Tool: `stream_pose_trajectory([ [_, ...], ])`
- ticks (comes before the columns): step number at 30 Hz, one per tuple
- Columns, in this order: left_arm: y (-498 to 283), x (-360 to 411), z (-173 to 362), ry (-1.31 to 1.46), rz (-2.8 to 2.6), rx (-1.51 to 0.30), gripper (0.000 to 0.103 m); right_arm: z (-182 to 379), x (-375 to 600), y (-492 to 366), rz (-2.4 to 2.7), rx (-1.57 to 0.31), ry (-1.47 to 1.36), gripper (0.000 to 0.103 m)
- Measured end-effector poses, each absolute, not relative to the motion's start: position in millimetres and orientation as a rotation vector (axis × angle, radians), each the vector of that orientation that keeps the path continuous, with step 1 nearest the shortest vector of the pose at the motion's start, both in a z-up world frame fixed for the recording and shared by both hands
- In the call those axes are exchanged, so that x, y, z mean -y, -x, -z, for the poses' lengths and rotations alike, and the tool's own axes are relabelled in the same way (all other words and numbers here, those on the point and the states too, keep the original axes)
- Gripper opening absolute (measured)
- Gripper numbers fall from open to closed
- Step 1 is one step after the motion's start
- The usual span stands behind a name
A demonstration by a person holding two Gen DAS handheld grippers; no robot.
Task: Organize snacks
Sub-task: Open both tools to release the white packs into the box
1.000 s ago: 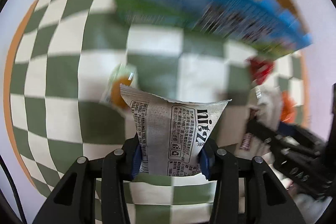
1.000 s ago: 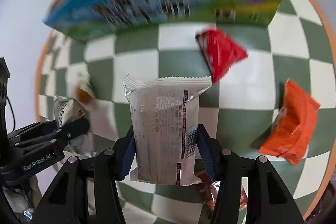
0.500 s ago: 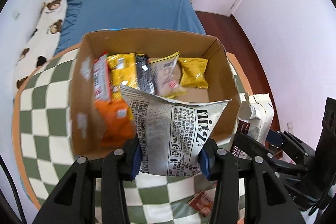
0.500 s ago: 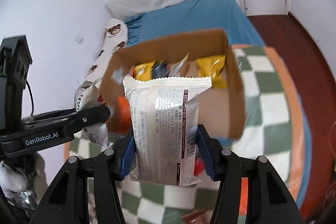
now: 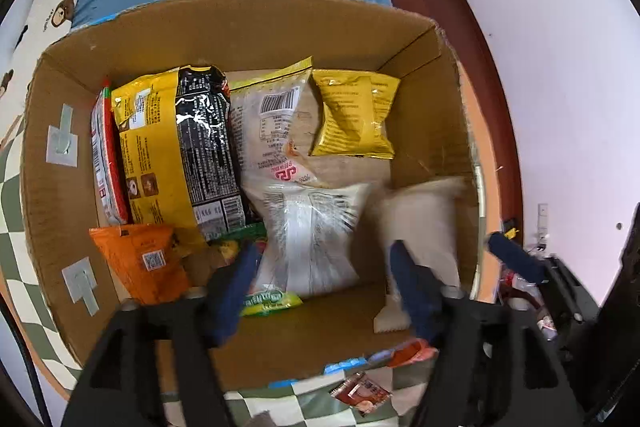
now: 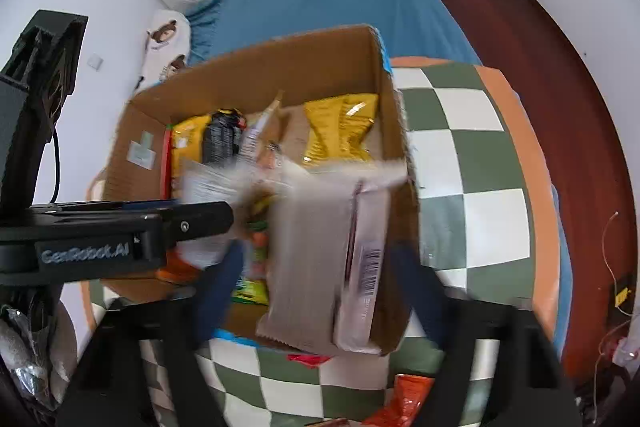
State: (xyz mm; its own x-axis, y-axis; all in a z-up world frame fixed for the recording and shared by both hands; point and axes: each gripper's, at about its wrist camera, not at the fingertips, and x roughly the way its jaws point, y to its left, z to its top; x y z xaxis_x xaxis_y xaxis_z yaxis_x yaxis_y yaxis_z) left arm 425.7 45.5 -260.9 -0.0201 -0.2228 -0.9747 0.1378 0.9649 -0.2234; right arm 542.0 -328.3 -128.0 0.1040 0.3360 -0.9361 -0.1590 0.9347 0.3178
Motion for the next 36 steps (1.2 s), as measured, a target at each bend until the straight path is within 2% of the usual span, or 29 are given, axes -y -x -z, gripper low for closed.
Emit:
stream_pose_trajectory([
  [4, -423, -47, 266, 0.063, 0.282, -1.561, 0.076, 140, 330, -541, -0.342, -1.442, -0.113, 0.097],
  [7, -421, -49, 264, 0.074, 0.277, -1.553, 0.076, 143, 332, -540, -0.324, -1.447, -0.093, 0.097],
  [12, -414, -53, 254, 0.046, 0.259, -1.51, 0.092, 144, 335, -536, -0.31, -1.441, -0.091, 0.098],
  [15, -408, -56, 246, -0.012, 0.228, -1.468, 0.095, 141, 335, -533, -0.305, -1.433, -0.085, 0.098],
  [16, -405, -58, 241, -0.028, 0.213, -1.443, 0.101, 139, 335, -532, -0.302, -1.428, -0.086, 0.098],
  [17, -403, -61, 238, -0.03, 0.206, -1.426, 0.103, 137, 335, -530, -0.299, -1.422, -0.081, 0.098],
  [28, -374, -97, 197, 0.049, 0.13, -1.271, 0.103, 105, 333, -508, -0.29, -1.333, -0.049, 0.098],
  [36, -327, -107, 165, -0.007, 0.075, -1.131, 0.103, 61, 338, -474, -0.293, -1.218, -0.064, 0.098],
])
